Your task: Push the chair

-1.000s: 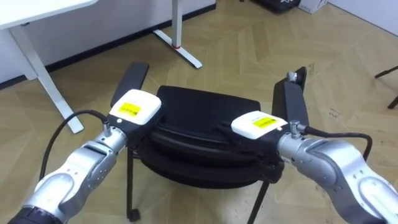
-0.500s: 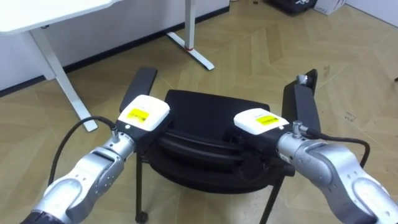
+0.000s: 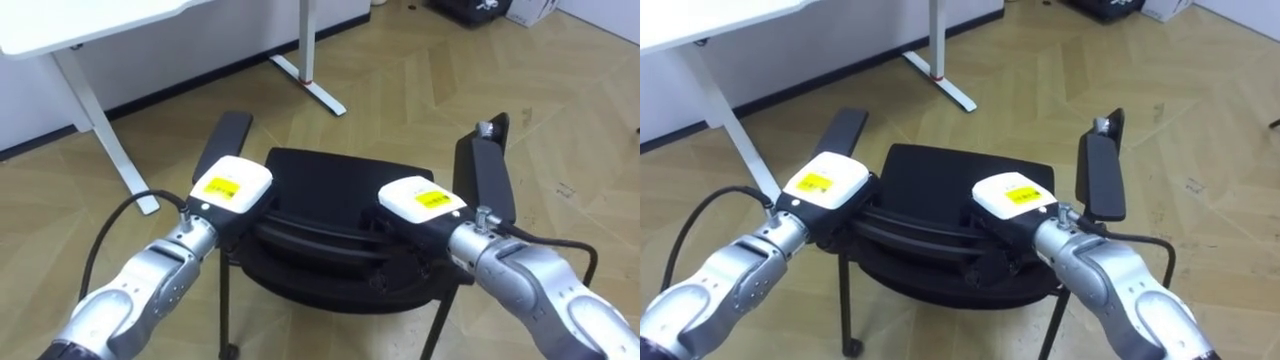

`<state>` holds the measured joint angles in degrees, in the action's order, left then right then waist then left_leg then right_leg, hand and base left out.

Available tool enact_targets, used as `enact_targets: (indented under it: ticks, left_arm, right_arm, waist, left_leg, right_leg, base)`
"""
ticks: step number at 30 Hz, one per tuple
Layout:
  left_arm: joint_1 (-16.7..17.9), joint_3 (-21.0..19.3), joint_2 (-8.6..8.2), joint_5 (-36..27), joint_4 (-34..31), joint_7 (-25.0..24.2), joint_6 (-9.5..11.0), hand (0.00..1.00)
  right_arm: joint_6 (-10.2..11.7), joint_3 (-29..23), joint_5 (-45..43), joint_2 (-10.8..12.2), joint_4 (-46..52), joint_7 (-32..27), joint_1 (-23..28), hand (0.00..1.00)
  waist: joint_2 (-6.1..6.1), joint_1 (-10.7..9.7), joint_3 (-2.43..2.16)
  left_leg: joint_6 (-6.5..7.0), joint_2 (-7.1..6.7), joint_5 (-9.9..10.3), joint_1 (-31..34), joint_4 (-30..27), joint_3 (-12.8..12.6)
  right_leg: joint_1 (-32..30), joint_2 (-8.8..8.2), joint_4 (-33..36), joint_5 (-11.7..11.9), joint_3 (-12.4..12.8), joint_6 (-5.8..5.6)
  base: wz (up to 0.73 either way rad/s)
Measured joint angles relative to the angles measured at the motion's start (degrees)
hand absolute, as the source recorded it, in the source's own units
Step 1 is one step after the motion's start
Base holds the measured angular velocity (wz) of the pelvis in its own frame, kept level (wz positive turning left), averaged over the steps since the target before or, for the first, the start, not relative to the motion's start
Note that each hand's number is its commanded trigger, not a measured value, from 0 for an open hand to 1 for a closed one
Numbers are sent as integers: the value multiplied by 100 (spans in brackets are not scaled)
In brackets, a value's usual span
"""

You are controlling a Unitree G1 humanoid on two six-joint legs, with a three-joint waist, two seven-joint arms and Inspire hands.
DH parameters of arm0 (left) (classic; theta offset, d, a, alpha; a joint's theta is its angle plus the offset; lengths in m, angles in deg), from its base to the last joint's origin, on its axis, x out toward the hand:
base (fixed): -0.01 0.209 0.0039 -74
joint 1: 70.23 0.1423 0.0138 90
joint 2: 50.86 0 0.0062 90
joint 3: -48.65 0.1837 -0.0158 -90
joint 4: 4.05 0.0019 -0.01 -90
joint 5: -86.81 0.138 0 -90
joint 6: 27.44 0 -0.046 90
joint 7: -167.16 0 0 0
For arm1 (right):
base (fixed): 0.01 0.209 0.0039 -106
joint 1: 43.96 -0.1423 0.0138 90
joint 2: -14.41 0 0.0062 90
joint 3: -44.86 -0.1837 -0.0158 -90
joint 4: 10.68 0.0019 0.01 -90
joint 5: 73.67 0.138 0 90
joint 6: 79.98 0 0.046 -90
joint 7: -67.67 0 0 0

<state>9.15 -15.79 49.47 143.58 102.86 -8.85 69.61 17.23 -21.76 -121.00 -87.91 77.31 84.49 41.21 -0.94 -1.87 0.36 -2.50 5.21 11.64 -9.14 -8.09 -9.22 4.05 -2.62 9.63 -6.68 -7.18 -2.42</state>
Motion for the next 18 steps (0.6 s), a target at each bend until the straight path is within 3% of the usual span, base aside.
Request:
enact_targets:
  ticks: [18]
  left_arm:
    - [117, -55, -121, 33, -1, -53, -56, 100]
  right_arm:
    - [153, 12, -249, 121, -308, -749, 201, 100]
  waist:
    - [45, 15, -19]
  left_leg:
    - [0, -3, 0, -46, -11, -20]
  right_leg:
    - [37, 1, 2, 0, 26, 0]
  base:
    - [0]
